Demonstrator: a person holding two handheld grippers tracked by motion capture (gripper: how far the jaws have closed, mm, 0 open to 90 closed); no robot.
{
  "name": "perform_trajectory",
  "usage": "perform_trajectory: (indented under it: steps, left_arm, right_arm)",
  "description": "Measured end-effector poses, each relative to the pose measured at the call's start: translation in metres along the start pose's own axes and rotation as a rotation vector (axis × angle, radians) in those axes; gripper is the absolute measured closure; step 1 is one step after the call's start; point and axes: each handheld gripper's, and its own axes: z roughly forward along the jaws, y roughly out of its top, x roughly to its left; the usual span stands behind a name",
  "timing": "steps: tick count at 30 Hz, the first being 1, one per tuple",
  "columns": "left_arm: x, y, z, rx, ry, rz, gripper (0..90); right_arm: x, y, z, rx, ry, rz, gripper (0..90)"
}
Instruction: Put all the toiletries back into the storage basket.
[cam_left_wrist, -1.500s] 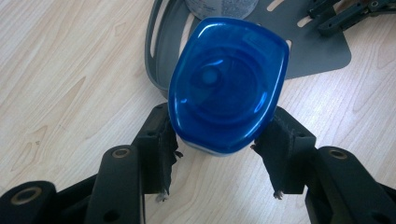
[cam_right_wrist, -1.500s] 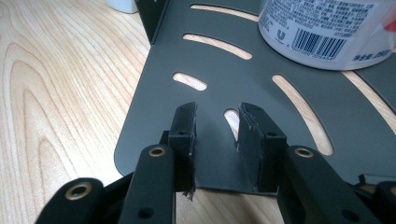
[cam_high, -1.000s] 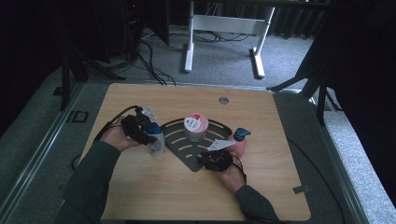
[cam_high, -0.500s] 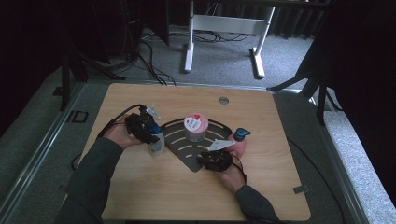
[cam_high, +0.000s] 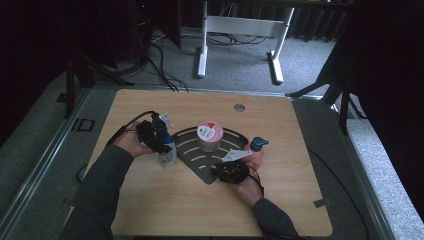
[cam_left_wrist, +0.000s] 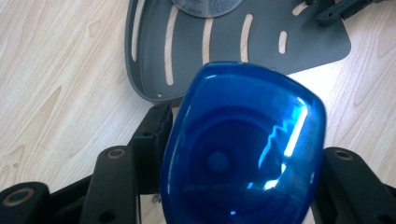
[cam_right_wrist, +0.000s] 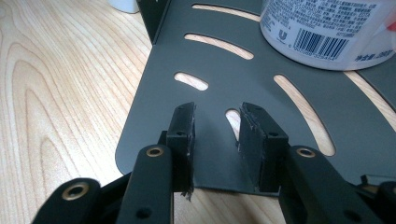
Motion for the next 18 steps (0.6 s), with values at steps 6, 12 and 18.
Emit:
perform_trajectory:
  steps: [6,12,18]
  left_arm:
    - [0.0008,0.0006,0.0026,0.003,-0.016,0.002,46.2]
    - [0.0010,0.0026,0.0055,0.024,-0.015,0.012,46.5]
    - [0.0010,0.0076,0.0062,0.030,-0.020,0.022,46.4]
  right_arm:
    - [0.0000,0.0000,0.0000,0.000,-0.001,0.000,66.1]
    - [0.0000,0.0000,0.0000,0.000,0.000,0.000,66.0]
    - [0.0000,0.0000,0.0000,0.000,-0.001,0.000,66.0]
